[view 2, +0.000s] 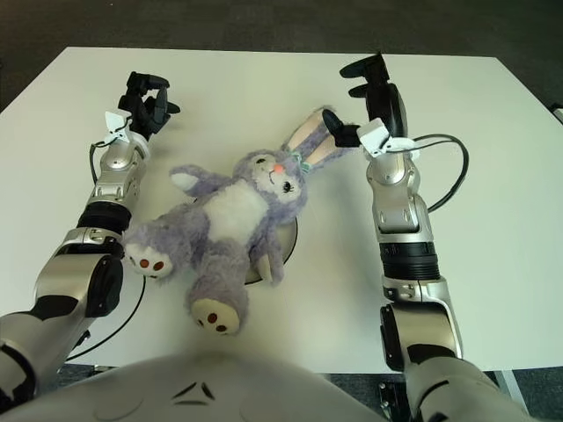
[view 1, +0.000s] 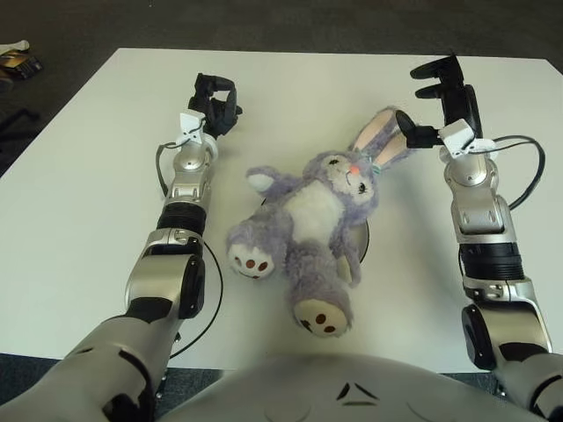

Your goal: Put the doll into the plate.

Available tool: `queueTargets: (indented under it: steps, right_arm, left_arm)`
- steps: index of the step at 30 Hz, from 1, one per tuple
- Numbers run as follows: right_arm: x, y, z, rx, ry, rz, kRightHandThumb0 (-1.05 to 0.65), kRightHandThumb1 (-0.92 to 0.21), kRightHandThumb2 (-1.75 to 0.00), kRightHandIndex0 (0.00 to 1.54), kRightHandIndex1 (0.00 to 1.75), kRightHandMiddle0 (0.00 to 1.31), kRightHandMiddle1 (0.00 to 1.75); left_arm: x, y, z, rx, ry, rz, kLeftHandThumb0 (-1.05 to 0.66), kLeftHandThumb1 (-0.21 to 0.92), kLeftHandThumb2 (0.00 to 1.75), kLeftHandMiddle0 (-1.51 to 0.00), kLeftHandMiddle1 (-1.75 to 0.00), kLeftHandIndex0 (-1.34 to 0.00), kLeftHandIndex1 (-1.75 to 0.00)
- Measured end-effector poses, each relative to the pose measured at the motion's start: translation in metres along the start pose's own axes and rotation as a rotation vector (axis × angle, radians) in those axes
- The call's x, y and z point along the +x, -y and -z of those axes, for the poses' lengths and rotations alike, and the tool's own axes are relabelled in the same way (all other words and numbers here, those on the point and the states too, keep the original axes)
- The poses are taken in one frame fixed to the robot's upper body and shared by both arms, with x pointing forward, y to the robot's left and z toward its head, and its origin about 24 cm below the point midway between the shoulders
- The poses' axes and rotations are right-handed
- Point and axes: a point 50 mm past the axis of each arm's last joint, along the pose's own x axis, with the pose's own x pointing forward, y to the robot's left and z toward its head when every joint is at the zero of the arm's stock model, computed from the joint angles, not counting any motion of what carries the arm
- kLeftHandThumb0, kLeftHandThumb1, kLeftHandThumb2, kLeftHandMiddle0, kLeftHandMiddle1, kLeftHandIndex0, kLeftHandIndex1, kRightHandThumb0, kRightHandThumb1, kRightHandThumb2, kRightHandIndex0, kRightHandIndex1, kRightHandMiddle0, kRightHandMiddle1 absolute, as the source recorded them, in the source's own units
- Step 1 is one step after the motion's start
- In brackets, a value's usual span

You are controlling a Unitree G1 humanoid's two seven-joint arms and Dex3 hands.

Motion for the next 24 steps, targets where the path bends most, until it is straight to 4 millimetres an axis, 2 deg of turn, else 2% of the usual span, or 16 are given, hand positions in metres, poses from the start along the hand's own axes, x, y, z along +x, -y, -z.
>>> queueTargets:
  steps: [2, 6, 8, 15, 22, 24]
  right_arm:
    - [-0.004, -0.003, 0.009, 0.051, -0.028, 0.03, -0.01, -0.63, -0.91, 0.41, 1.62, 0.16, 1.69]
    - [-0.011, -0.006, 0.02, 0.113, -0.072, 0.077, -0.01, -0.59, -0.96, 0.43, 1.63, 0.23, 1.73]
    - [-0.012, -0.006, 0.022, 0.127, -0.082, 0.097, -0.01, -0.57, -0.98, 0.4, 1.62, 0.31, 1.74]
    - [-0.013, 0.002, 0.024, 0.22, -0.107, 0.19, -0.01, -0.53, -1.02, 0.38, 1.59, 0.41, 1.75]
    - [-0.017, 0.012, 0.03, 0.378, -0.102, 0.237, -0.01, -0.46, -1.09, 0.5, 1.53, 0.43, 1.75]
    - [-0.024, 0.015, 0.038, 0.413, -0.105, 0.248, -0.01, -0.37, -1.18, 0.58, 1.5, 0.48, 1.75]
  left_arm:
    - [-0.002, -0.001, 0.002, 0.0, 0.005, -0.006, -0.37, 0.8, 0.69, -0.52, -1.64, -0.27, -1.75]
    - [-0.008, 0.0, 0.01, -0.008, -0.007, -0.01, -0.37, 0.79, 0.71, -0.57, -1.65, -0.27, -1.75]
    - [-0.011, 0.002, 0.014, -0.013, -0.02, -0.009, -0.37, 0.78, 0.72, -0.62, -1.66, -0.28, -1.75]
    - [-0.016, 0.003, 0.021, -0.031, -0.039, -0.004, -0.37, 0.75, 0.75, -0.7, -1.66, -0.29, -1.75]
    - [-0.021, -0.001, 0.025, -0.066, -0.041, 0.005, -0.38, 0.69, 0.84, -0.71, -1.7, -0.33, -1.75]
    - [-0.028, -0.002, 0.033, -0.086, -0.06, 0.004, -0.39, 0.66, 0.88, -0.72, -1.71, -0.35, -1.75]
